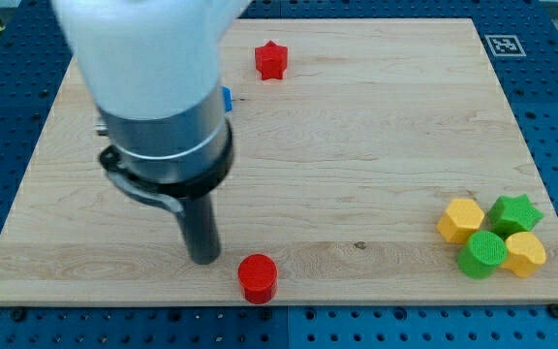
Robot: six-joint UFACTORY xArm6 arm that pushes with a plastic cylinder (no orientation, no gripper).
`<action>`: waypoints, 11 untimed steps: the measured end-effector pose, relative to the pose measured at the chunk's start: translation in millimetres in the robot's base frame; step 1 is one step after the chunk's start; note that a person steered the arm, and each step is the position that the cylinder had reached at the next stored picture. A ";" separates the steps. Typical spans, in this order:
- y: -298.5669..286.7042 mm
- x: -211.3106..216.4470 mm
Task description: Move the blue cube to the bottom center of the board
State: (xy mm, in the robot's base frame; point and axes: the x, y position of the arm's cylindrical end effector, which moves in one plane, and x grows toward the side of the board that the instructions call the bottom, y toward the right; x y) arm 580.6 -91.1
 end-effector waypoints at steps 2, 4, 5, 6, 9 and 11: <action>-57.8 -1.9; -66.6 -45.8; -66.6 -78.3; -68.5 -98.3; -70.0 -107.2; -65.9 -110.8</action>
State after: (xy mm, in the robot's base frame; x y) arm 469.8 -157.0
